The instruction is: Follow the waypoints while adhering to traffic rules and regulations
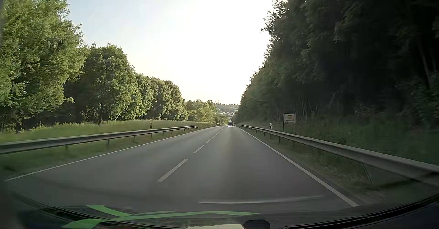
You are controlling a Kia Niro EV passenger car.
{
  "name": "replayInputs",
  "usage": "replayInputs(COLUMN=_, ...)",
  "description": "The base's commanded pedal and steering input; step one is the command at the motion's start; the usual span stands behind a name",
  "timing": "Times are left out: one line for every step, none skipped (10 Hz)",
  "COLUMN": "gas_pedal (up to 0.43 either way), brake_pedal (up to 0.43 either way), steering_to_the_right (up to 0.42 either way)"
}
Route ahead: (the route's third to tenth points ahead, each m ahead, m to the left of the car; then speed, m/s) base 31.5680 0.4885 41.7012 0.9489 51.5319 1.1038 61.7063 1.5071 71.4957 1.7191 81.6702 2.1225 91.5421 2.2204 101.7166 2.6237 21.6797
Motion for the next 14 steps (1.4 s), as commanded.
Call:
replayInputs(gas_pedal=0.13, brake_pedal=0.0, steering_to_the_right=-0.002)
replayInputs(gas_pedal=0.15, brake_pedal=0.0, steering_to_the_right=-0.002)
replayInputs(gas_pedal=0.157, brake_pedal=0.0, steering_to_the_right=-0.002)
replayInputs(gas_pedal=0.157, brake_pedal=0.0, steering_to_the_right=-0.002)
replayInputs(gas_pedal=0.169, brake_pedal=0.0, steering_to_the_right=-0.001)
replayInputs(gas_pedal=0.169, brake_pedal=0.0, steering_to_the_right=0.001)
replayInputs(gas_pedal=0.177, brake_pedal=0.0, steering_to_the_right=0.001)
replayInputs(gas_pedal=0.177, brake_pedal=0.0, steering_to_the_right=0.0)
replayInputs(gas_pedal=0.177, brake_pedal=0.0, steering_to_the_right=0.0)
replayInputs(gas_pedal=0.177, brake_pedal=0.0, steering_to_the_right=-0.001)
replayInputs(gas_pedal=0.169, brake_pedal=0.0, steering_to_the_right=0.0)
replayInputs(gas_pedal=0.169, brake_pedal=0.0, steering_to_the_right=-0.001)
replayInputs(gas_pedal=0.169, brake_pedal=0.0, steering_to_the_right=-0.001)
replayInputs(gas_pedal=0.157, brake_pedal=0.0, steering_to_the_right=-0.001)
